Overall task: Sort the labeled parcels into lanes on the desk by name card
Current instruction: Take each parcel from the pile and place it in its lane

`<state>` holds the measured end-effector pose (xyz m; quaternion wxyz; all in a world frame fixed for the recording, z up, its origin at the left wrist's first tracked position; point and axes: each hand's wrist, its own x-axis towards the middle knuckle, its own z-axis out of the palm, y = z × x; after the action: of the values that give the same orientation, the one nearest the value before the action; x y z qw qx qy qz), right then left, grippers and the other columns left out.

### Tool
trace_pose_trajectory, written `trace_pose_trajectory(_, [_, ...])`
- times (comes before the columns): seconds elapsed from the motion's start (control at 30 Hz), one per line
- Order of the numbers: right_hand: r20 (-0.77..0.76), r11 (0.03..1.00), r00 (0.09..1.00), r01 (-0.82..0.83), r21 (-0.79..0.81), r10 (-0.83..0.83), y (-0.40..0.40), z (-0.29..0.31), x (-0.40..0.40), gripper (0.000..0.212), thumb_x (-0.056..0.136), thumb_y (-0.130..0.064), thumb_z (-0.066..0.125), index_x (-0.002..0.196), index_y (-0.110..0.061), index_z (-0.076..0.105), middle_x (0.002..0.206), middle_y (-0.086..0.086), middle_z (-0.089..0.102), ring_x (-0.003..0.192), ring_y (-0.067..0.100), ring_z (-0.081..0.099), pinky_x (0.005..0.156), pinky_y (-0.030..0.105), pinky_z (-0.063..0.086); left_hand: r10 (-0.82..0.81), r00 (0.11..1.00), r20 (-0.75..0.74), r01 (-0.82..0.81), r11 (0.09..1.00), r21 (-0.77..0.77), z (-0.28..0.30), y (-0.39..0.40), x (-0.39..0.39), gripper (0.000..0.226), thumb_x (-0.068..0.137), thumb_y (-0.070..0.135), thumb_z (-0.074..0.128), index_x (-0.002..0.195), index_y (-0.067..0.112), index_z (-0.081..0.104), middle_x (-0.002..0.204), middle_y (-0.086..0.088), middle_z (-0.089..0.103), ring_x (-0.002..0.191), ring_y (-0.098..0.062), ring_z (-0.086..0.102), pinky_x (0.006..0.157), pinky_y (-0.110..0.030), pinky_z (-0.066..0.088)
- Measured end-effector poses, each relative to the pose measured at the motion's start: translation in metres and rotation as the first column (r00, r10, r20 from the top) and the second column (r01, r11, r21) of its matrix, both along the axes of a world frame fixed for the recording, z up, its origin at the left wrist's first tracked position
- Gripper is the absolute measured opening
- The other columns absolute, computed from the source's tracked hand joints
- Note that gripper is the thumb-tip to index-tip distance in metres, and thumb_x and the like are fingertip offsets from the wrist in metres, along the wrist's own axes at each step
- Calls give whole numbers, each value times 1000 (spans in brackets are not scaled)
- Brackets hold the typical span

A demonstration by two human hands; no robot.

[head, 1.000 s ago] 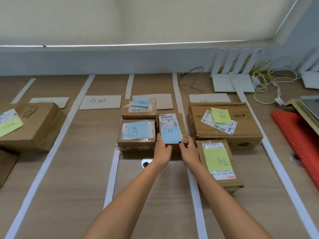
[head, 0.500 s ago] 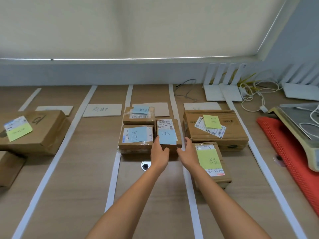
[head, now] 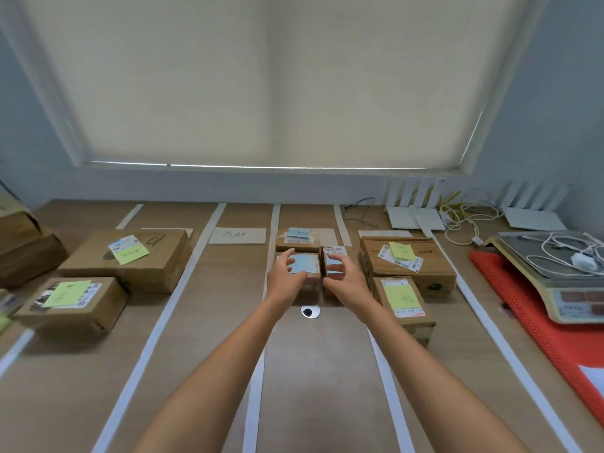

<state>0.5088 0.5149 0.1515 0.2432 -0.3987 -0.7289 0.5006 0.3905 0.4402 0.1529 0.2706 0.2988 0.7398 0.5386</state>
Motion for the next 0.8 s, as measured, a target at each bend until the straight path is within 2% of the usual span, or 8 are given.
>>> trace_pose_trajectory(0.07, [-7,1000,1000,-9,25,9,-26,8,-15,55,84,-8,66,133,-18,42,131,7,50,105,14,54,68,15,51,1,1000,13,-1,1000,15,7,-25,-15,53,90,8,56,139,20,39,133,-8,50,106,-12,48,80,-22,48])
trace_pose_trajectory(0.17, [-37,999,999,-9,51,11,-68,22,-48,56,84,-8,66,133,-21,42,136,7,45,103,15,56,80,28,56,6,1000,3,-6,1000,20,20,-67,-49,50,91,7,53,139,16,40,133,-8,50,107,-14,51,72,-13,44])
trace_pose_trajectory(0.27, [-38,997,999,14,74,-11,-113,36,-85,58,84,-11,66,135,-24,41,137,6,46,92,9,57,79,26,54,-12,1000,17,12,1000,1,36,-110,-92,49,92,8,50,139,17,39,137,-9,46,122,-21,46,87,-26,40])
trace_pose_trajectory(0.33, [-34,996,999,43,80,-41,-144,43,-111,60,84,-12,65,138,-21,40,137,6,46,88,6,54,81,26,51,-37,999,-6,37,999,-24,43,-142,-119,47,94,10,47,140,19,38,137,-7,45,122,-21,45,89,-28,38])
trace_pose_trajectory(0.5, [2,996,998,69,65,-69,-222,46,-168,62,84,-13,65,140,-17,38,138,7,45,109,17,51,95,40,50,-67,997,-33,65,996,-58,50,-212,-189,48,94,11,46,140,20,37,136,-7,46,120,-23,47,91,-31,41])
trace_pose_trajectory(0.63, [48,994,997,51,101,-56,-263,49,-197,63,84,-14,66,141,-16,39,136,6,46,99,22,59,91,41,52,-47,999,-15,46,996,-70,48,-252,-222,49,94,12,47,140,20,37,137,-9,47,120,-24,48,90,-31,42])
trace_pose_trajectory(0.73, [65,993,996,49,108,-56,-278,49,-207,62,86,-13,65,142,-13,38,138,7,45,99,22,58,91,41,52,-16,999,-31,13,996,-91,43,-272,-232,49,94,12,47,141,19,36,137,-9,47,118,-22,50,85,-28,42])
trace_pose_trajectory(0.8, [87,993,995,43,109,-53,-285,48,-214,62,86,-13,65,142,-12,38,139,8,45,101,22,58,92,40,51,-12,999,-34,8,993,-119,41,-282,-233,49,94,12,47,141,19,37,136,-9,49,118,-22,50,90,-30,44])
